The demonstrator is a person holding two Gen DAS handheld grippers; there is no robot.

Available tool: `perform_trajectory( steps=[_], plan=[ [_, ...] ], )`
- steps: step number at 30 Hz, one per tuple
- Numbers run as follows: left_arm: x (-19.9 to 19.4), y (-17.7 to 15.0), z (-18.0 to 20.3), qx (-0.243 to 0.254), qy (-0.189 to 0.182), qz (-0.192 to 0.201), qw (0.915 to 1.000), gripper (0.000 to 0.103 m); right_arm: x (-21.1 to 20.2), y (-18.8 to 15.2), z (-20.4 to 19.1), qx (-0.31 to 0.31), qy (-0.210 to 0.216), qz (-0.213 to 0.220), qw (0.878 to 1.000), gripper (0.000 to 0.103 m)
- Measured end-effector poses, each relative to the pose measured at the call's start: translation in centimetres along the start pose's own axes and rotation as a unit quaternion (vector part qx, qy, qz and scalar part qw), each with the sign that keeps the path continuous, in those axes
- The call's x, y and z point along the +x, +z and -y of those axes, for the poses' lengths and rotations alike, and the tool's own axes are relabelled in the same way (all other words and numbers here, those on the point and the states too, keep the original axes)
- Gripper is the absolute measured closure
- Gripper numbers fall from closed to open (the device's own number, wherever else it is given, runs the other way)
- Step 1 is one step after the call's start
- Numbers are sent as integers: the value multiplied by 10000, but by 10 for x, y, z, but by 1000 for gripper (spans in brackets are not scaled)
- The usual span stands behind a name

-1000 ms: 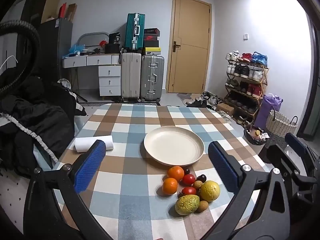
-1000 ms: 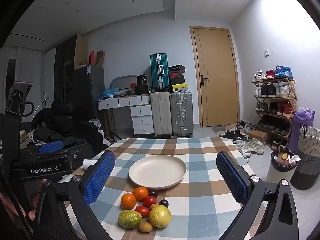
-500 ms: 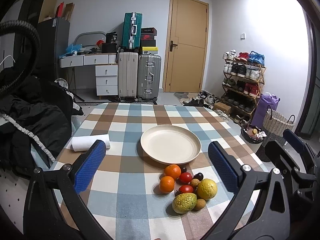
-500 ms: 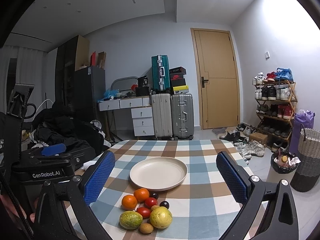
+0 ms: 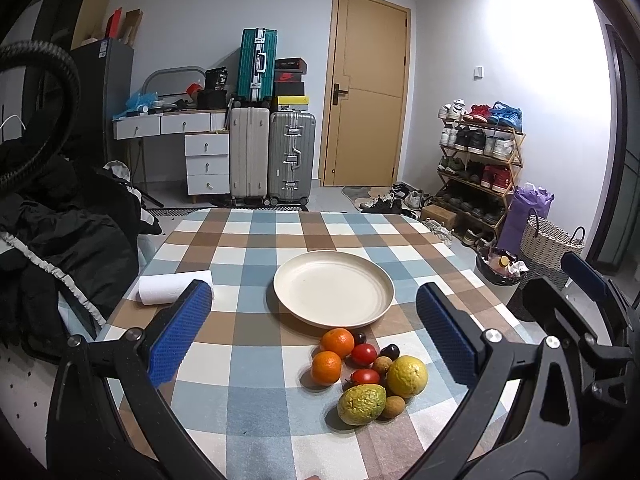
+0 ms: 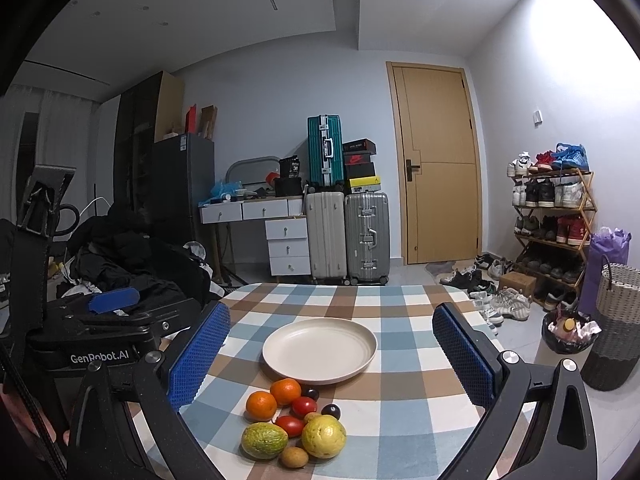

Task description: Organize fruits

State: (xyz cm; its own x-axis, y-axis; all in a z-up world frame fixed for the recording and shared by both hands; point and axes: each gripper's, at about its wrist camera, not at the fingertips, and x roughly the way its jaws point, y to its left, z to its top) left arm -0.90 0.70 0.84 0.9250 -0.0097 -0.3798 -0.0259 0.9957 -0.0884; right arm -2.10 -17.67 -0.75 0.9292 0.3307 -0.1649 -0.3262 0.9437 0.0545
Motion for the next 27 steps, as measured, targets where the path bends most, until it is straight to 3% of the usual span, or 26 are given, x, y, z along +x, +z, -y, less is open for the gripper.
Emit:
perform_trajectory(
  steps=[27],
  plan=[
    [-6, -6, 9, 48, -84, -48, 9999, 1, -3, -1, 11, 149, -45, -12, 9999, 0]
  ],
)
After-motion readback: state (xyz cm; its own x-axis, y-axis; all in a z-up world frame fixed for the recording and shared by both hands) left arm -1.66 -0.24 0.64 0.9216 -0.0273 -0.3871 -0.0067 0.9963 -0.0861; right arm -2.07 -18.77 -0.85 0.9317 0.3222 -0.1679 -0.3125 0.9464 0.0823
